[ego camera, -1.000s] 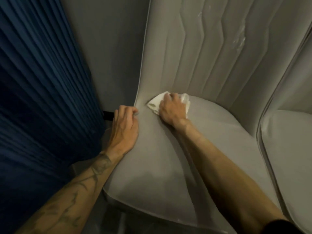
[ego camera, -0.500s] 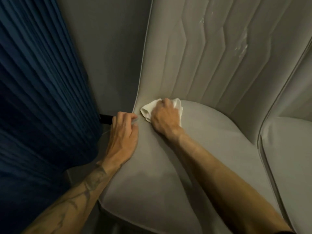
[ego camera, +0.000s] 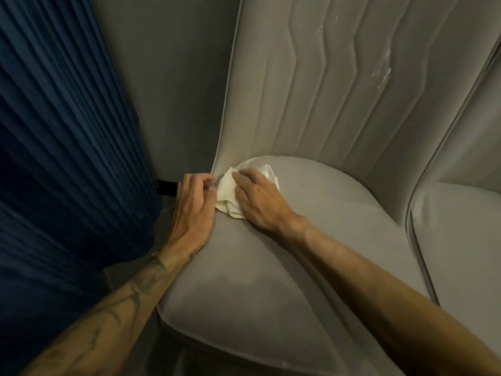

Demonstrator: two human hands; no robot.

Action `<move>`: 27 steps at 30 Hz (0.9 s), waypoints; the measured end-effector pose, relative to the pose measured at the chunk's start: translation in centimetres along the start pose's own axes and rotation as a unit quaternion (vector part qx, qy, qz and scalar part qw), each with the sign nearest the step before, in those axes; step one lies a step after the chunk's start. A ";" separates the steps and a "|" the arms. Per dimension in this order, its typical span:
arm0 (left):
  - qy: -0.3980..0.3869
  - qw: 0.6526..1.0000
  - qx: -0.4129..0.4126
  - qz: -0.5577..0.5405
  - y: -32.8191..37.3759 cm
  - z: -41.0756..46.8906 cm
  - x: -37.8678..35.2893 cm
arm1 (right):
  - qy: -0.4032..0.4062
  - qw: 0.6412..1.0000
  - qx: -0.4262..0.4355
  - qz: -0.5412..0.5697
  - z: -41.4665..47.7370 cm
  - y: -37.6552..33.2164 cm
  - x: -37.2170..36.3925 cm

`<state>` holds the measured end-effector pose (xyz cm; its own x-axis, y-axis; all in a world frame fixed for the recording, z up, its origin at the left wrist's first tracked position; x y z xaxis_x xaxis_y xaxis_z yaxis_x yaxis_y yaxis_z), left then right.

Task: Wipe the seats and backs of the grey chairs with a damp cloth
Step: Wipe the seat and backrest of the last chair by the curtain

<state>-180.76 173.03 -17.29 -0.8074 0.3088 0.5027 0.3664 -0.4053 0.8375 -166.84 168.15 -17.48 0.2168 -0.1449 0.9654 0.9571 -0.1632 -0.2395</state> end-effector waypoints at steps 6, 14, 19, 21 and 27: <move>0.002 0.995 0.055 -0.079 -0.9 -0.3 0.8 | 0.001 0.997 -0.065 -0.042 1.3 -0.5 0.0; -0.021 0.969 0.144 -0.202 -2.7 -0.7 1.9 | -0.075 0.985 0.154 0.032 -7.4 -9.3 -1.5; -0.110 0.957 0.164 -0.211 -3.2 -2.3 2.0 | -0.070 0.985 0.155 -0.025 -6.5 -12.4 -1.7; -0.143 0.958 0.161 -0.187 -3.5 -3.2 1.6 | -0.092 0.967 0.238 -0.015 -10.2 -16.2 -3.5; -0.153 0.986 0.068 -0.024 -1.7 -4.5 0.7 | -0.115 0.960 0.256 -0.022 -16.2 -16.0 -3.3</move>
<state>-184.01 170.01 -19.32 -0.6554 0.5784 0.4858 0.4066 -0.2719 0.8722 -185.96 155.39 -18.56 0.1539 0.0793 0.9849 0.9229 0.3444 -0.1719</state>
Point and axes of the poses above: each hand's wrist, its own z-axis towards the middle knuckle, its own x-axis out of the back of the hand, y = z × x, the point moved 10 cm from there along z, towards the middle knuckle, and after that the axes turned 3 degrees about -z, right-handed, at the moved point
